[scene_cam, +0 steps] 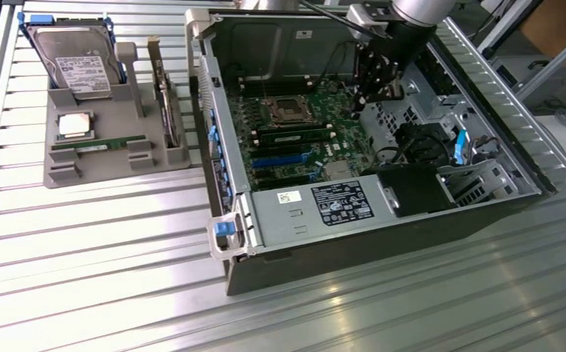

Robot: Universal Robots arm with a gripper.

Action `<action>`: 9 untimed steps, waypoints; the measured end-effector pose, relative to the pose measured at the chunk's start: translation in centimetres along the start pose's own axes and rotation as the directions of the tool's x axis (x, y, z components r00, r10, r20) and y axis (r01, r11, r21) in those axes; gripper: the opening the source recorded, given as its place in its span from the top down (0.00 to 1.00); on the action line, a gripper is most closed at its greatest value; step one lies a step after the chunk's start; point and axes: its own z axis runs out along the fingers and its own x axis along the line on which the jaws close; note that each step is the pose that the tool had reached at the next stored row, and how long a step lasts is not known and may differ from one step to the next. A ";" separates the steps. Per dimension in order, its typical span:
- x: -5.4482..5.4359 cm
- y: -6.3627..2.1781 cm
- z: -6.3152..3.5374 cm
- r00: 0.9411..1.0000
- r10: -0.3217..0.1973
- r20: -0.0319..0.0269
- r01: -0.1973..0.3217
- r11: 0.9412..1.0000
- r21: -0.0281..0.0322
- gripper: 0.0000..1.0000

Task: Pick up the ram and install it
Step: 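Insert the ram into the slot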

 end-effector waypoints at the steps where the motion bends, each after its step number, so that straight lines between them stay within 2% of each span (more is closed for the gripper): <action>1: 0.0 -0.08 -0.15 1.000 0.000 0.000 0.000 1.000 0.000 0.90; 5: 0.0 -0.21 -1.35 1.000 0.000 0.000 0.000 1.000 0.000 0.90; 9: 0.0 -0.25 -1.69 1.000 0.000 0.000 0.000 1.000 0.000 0.90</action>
